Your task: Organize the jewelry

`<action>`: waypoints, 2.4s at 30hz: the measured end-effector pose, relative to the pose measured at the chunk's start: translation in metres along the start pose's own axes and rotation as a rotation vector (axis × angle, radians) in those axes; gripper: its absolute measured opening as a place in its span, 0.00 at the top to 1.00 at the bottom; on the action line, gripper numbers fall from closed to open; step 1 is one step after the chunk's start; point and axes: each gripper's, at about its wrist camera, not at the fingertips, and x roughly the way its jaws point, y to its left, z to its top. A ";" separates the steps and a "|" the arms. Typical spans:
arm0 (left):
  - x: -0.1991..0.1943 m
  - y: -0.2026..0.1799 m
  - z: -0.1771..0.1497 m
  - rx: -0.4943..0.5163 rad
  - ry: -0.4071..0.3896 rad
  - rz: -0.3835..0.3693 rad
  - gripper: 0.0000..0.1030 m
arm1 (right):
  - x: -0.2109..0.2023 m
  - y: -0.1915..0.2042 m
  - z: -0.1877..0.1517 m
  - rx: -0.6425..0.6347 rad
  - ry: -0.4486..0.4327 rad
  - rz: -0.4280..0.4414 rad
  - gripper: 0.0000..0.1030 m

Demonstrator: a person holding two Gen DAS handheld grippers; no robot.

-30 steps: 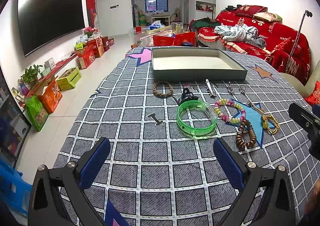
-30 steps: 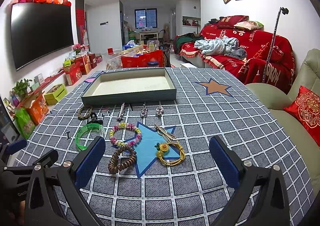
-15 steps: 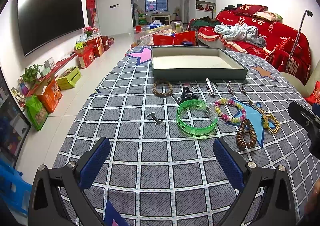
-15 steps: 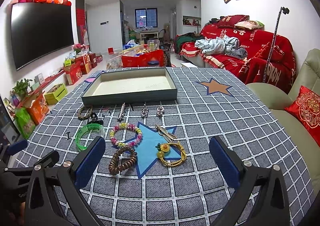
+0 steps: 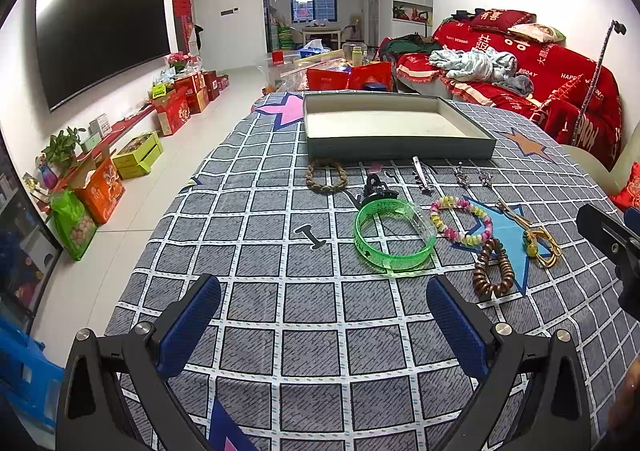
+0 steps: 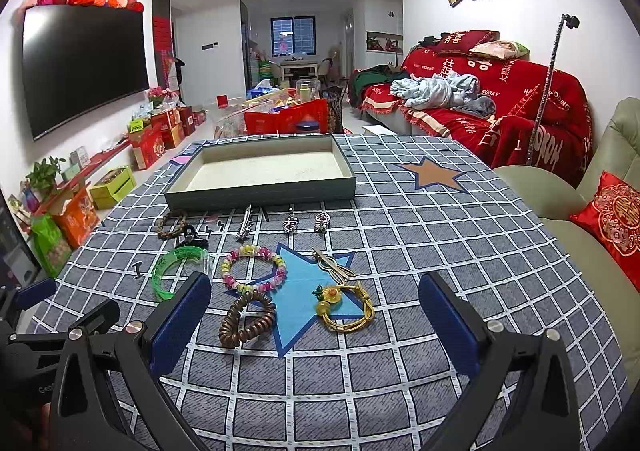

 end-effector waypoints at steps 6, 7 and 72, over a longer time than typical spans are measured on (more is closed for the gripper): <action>0.000 0.000 0.000 0.000 0.002 -0.001 0.00 | 0.000 0.000 0.000 0.000 0.001 0.001 0.00; 0.000 0.000 0.000 0.000 0.001 -0.001 0.00 | 0.000 0.000 0.000 0.000 0.001 0.000 0.00; 0.108 -0.008 0.052 0.073 0.358 -0.155 0.10 | 0.099 -0.007 0.001 -0.025 0.439 -0.071 0.41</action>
